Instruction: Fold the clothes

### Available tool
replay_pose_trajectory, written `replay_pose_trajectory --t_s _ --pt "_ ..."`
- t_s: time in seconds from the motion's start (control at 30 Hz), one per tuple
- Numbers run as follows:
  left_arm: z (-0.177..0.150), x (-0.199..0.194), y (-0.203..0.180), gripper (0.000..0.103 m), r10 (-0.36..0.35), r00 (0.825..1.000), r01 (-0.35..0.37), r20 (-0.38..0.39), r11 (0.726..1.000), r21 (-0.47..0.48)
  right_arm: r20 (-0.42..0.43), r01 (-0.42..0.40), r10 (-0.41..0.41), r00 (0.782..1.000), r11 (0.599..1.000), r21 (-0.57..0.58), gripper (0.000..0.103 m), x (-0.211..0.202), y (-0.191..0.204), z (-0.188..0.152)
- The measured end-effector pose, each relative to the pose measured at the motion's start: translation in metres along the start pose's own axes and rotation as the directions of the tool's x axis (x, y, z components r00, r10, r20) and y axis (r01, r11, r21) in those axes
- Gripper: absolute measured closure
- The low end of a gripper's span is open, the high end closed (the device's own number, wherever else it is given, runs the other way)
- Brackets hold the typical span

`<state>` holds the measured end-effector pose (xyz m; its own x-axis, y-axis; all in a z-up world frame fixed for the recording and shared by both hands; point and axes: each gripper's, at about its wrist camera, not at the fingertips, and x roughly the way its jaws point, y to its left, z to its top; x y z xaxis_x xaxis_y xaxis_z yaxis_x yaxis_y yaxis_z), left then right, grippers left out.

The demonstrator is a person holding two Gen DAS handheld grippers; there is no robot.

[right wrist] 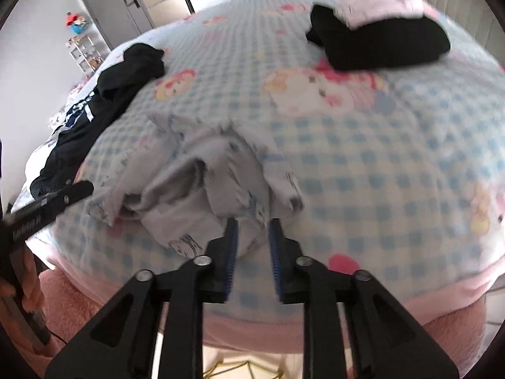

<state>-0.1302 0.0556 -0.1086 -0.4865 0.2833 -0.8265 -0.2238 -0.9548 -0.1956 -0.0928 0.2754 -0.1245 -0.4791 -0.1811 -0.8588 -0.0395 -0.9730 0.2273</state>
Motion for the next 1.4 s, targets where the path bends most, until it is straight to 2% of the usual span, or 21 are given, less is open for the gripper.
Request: replay_pose_trajectory --t_s 0.1,0.13,0.2,0.3,0.37,0.43,0.47,0.53,0.6,0.73,0.83,0.9,0.97,1.0,1.13,1.17,1.2,1.23,1.27,1.3,1.4 --pt "-0.011 0.011 -0.012 0.061 -0.036 0.999 0.037 -0.038 0.999 0.017 -0.060 -0.048 0.044 0.997 0.997 -0.060 0.063 0.008 0.009 -0.006" --pt "-0.013 0.015 -0.015 0.054 -0.044 0.998 0.045 -0.045 0.999 0.024 -0.054 -0.054 0.050 0.997 0.996 -0.076 0.062 0.008 0.012 -0.007" --pt "-0.014 0.021 -0.019 0.054 -0.032 0.998 0.034 -0.047 0.999 0.035 -0.026 -0.050 0.048 0.999 0.994 -0.093 0.052 0.007 0.017 -0.007" --pt "-0.010 0.024 -0.020 0.054 0.002 1.000 -0.001 -0.023 0.999 0.049 0.024 0.047 -0.045 0.999 0.996 -0.081 0.052 0.006 0.017 0.002" --pt "-0.006 0.025 -0.017 0.055 0.054 0.999 -0.054 0.009 0.997 0.063 0.050 0.029 -0.024 0.998 0.996 -0.089 0.051 0.001 0.019 0.009" --pt "0.002 0.029 -0.008 0.065 0.132 0.991 -0.133 0.025 0.989 0.065 0.002 0.050 -0.051 0.999 0.992 -0.113 0.048 0.013 0.022 0.014" --pt "0.010 0.030 -0.001 0.065 0.159 0.987 -0.160 0.036 0.986 0.047 -0.025 0.063 -0.067 0.997 0.990 -0.126 0.048 0.020 0.023 0.017" --pt "0.025 0.024 0.013 0.065 0.165 0.984 -0.165 0.061 0.986 -0.001 -0.073 0.103 -0.113 0.991 0.986 -0.128 0.048 0.033 0.022 0.019" --pt "0.034 0.014 0.020 0.065 0.176 0.980 -0.174 0.087 0.984 -0.035 -0.062 0.085 -0.090 0.994 0.993 -0.079 0.048 0.032 0.016 0.020" --pt "0.021 0.004 0.023 0.065 0.133 0.988 -0.129 0.078 0.990 -0.062 0.010 0.062 -0.062 0.998 0.998 -0.015 0.048 0.018 0.009 0.019" --pt "-0.006 0.001 0.027 0.065 0.183 0.979 -0.173 0.091 0.980 -0.100 0.070 0.019 -0.019 0.997 1.000 0.003 0.048 0.004 0.009 0.018" --pt "-0.017 0.003 0.031 0.065 0.119 0.990 -0.109 0.077 0.986 -0.127 0.095 0.016 -0.014 0.995 1.000 -0.017 0.048 0.002 0.012 0.019" --pt "-0.022 0.008 0.029 0.065 0.076 0.996 -0.069 0.053 0.992 -0.109 0.073 0.005 -0.001 0.997 0.999 -0.044 0.050 0.011 0.016 0.022" --pt "-0.020 0.012 0.029 0.065 0.075 0.996 -0.070 0.050 0.993 -0.096 0.059 -0.001 0.004 0.998 0.999 -0.050 0.050 0.016 0.017 0.022" --pt "-0.005 0.031 0.028 0.065 0.023 0.999 -0.018 0.039 0.994 -0.104 0.028 -0.031 0.032 0.999 0.999 -0.036 0.050 0.034 0.017 0.024" --pt "-0.001 0.035 0.027 0.065 0.032 0.999 -0.028 0.039 0.994 -0.103 0.038 -0.035 0.036 0.999 0.999 -0.025 0.051 0.035 0.015 0.025" --pt "0.002 0.038 0.026 0.065 0.042 0.998 -0.038 0.038 0.994 -0.101 0.048 -0.036 0.036 0.998 0.999 -0.016 0.061 0.036 0.012 0.025" --pt "0.006 0.042 0.026 0.067 0.052 0.998 -0.048 0.038 0.994 -0.099 0.055 -0.009 0.009 0.998 1.000 -0.010 0.066 0.037 0.010 0.025" --pt "0.009 0.044 0.025 0.083 0.076 0.996 -0.072 0.038 0.993 -0.096 0.065 0.004 -0.004 0.998 1.000 0.001 0.072 0.034 0.006 0.024" --pt "0.010 0.044 0.024 0.090 0.118 0.992 -0.114 0.040 0.989 -0.090 0.075 0.014 -0.015 0.997 1.000 0.013 0.082 0.032 0.002 0.024" --pt "0.013 0.031 0.025 0.092 0.143 0.987 -0.134 0.079 0.985 -0.106 0.099 0.038 -0.043 0.994 0.998 0.051 0.091 0.022 -0.014 0.022"
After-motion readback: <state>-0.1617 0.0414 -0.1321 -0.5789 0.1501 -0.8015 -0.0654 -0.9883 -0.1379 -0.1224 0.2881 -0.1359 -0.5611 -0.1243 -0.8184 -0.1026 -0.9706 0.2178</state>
